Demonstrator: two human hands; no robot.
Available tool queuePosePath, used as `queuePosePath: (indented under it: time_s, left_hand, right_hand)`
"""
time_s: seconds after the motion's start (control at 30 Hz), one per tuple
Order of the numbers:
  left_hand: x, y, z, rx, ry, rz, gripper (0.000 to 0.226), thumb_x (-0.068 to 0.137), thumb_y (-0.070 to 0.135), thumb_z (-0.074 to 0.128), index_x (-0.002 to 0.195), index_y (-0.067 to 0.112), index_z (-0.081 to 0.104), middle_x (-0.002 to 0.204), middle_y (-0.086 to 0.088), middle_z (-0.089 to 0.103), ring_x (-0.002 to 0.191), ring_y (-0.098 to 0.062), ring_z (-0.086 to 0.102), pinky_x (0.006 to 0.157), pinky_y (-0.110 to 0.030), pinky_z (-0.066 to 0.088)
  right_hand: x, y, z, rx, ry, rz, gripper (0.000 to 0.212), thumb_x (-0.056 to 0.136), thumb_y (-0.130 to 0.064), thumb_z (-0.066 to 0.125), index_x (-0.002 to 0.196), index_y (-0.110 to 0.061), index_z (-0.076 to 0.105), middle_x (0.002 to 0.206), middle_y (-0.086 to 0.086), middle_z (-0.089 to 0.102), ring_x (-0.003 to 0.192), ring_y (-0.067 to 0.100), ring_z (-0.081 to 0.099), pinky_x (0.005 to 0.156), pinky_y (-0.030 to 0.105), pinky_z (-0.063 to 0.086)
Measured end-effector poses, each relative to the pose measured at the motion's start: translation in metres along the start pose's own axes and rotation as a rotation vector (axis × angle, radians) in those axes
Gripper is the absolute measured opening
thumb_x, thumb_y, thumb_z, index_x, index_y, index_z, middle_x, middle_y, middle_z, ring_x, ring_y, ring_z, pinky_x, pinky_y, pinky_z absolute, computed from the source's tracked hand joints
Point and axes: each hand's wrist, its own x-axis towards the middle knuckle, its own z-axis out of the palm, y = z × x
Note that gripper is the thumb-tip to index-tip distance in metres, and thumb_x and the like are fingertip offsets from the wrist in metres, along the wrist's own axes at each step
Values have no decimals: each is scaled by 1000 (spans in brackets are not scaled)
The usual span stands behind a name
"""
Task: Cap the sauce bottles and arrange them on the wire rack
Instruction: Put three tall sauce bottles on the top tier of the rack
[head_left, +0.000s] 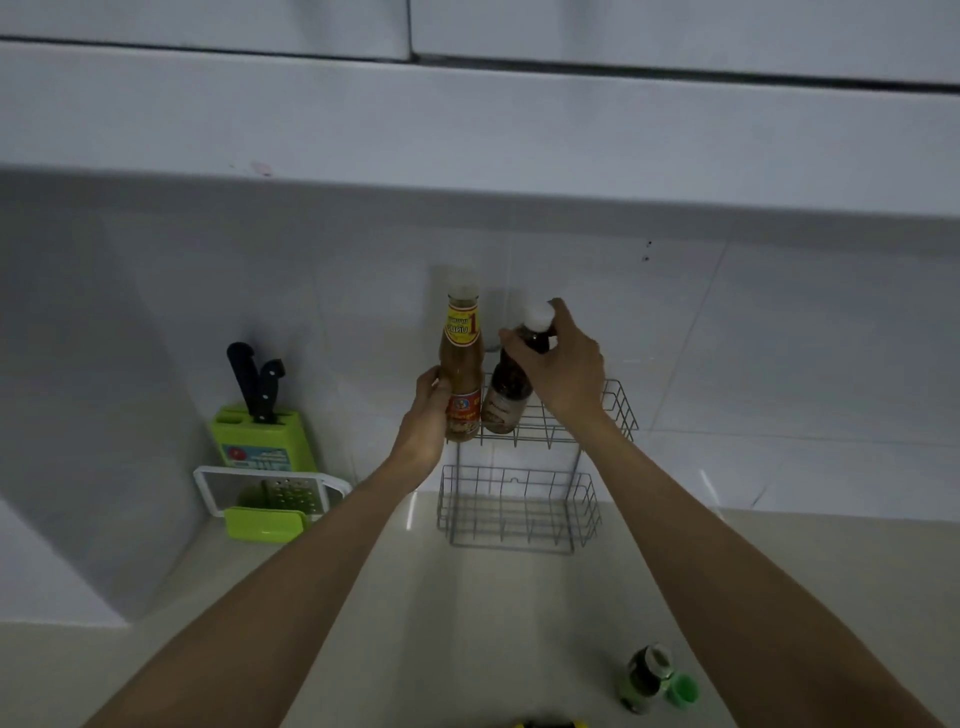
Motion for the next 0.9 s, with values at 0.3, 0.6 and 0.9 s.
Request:
queuePosePath:
  time_s: [0.3, 0.6, 0.9]
  left_hand:
    - [-1, -9, -4, -26, -48, -39, 53, 99, 53, 8, 140, 34, 37, 137, -6, 51, 112, -12, 46, 101, -31, 32]
    - [0, -5, -3, -12, -79, -4, 53, 101, 49, 6, 146, 34, 30, 122, 7, 48, 113, -10, 44, 99, -28, 31]
    - [-4, -13, 0, 79, -74, -30, 62, 99, 53, 17, 154, 28, 3, 162, 0, 17, 148, -20, 19, 120, -35, 15]
  right_hand:
    - [11, 16, 20, -8, -274, 49, 46, 81, -60, 61, 109, -23, 55, 102, -4, 67, 88, 15, 63, 75, 32, 52]
    - [-13, 58, 16, 179, -587, 191, 64, 84, -46, 67, 140, -31, 40, 133, 0, 60, 122, 16, 55, 91, 27, 42]
    - [-36, 43, 15, 167, -484, 135, 68, 93, -41, 56, 149, -20, 21, 142, -2, 46, 126, 10, 44, 102, 29, 38]
